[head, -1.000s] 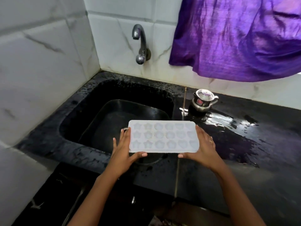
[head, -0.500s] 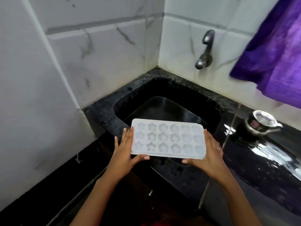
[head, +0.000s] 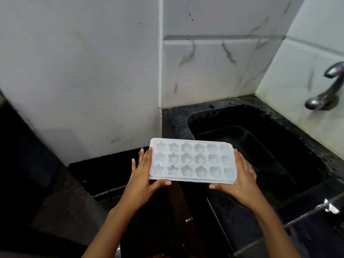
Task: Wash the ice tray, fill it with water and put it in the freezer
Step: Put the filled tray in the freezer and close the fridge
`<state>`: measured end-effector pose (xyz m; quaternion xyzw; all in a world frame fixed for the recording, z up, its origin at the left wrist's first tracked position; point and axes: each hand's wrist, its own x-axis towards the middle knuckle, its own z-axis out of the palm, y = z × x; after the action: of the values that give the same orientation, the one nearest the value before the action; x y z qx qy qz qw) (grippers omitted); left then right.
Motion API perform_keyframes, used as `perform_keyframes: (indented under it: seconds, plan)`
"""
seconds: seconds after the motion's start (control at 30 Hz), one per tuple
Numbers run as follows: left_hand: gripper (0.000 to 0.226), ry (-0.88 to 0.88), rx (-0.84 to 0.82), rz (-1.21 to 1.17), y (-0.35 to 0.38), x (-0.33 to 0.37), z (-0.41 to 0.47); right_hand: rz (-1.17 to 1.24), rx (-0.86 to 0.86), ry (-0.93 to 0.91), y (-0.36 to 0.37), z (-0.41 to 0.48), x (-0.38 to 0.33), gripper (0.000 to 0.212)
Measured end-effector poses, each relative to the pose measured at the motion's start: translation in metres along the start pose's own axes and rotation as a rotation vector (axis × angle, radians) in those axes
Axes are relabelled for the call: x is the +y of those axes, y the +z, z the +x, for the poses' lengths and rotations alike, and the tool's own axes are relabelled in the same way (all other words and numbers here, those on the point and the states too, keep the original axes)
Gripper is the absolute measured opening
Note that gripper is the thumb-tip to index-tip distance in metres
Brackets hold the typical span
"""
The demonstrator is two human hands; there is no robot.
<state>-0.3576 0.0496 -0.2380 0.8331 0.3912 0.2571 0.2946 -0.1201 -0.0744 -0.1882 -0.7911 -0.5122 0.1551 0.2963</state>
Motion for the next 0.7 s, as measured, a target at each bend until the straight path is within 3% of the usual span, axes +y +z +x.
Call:
perform_keyframes:
  seconds: [0.43, 0.57, 0.7]
  plan:
    - [0.113, -0.328, 0.299, 0.027, -0.023, 0.003, -0.143, 0.009, -0.265, -0.369, 0.042, -0.02, -0.046, 0.108]
    - [0.109, -0.412, 0.371, 0.039, -0.033, 0.002, -0.183, 0.027, -0.354, -0.459, 0.061, -0.029, -0.066, 0.112]
    - [0.12, -0.507, 0.472, 0.06, -0.044, 0.002, -0.219, -0.001, -0.406, -0.542, 0.085, -0.04, -0.088, 0.122]
